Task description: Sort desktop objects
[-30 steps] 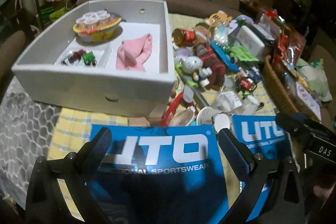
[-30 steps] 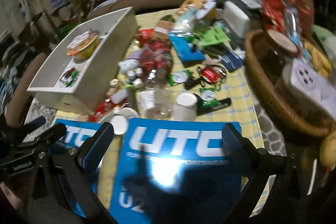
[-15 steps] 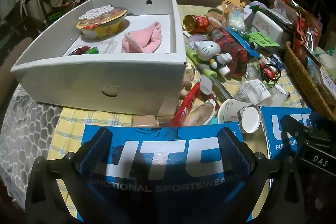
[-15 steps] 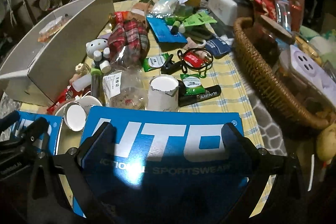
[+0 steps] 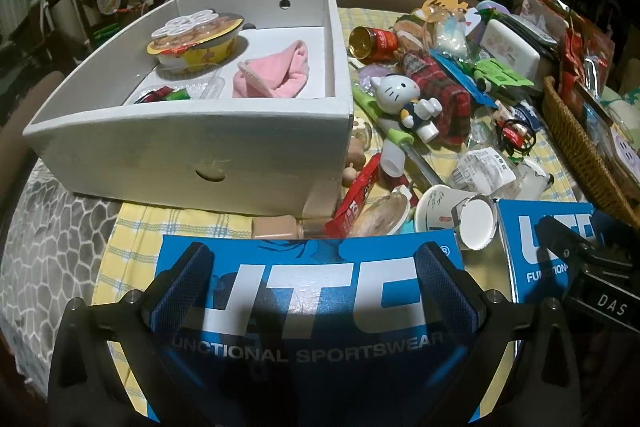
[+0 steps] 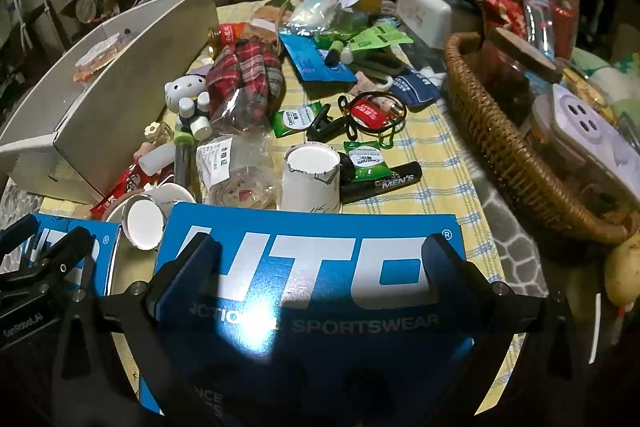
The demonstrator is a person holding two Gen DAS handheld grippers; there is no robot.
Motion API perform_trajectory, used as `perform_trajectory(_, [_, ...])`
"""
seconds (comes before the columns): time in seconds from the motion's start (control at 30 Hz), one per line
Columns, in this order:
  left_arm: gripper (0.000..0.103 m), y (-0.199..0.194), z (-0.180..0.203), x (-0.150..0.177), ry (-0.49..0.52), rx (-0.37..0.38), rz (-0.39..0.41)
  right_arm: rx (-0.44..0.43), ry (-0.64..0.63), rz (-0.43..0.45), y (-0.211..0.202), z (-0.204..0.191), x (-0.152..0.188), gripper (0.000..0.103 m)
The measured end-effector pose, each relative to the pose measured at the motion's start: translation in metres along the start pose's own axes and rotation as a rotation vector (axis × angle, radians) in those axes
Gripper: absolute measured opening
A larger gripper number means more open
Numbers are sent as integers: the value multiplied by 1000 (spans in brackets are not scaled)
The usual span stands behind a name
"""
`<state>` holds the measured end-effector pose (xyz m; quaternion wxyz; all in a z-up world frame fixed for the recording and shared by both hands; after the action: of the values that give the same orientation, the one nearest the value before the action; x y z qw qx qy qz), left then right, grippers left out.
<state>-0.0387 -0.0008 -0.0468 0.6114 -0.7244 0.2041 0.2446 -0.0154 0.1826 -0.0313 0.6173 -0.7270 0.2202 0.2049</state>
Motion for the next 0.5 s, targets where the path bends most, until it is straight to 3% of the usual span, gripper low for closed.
perform_trajectory(0.5, [103,2,0,-1,-14,-7,-2,-1,1,0,0,0,0,103])
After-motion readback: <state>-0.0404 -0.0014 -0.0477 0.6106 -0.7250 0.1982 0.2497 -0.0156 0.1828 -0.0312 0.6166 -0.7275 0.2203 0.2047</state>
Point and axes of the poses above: each gripper's, at about its wrist camera, not at the fingertips, and y roughly the way its jaws point, z to its right, x to its underside, the point moved 6 cm from there along y, roughly the way its jaws point, and after that the axes turned 11 degrees about -x, right-handed, at the moved point
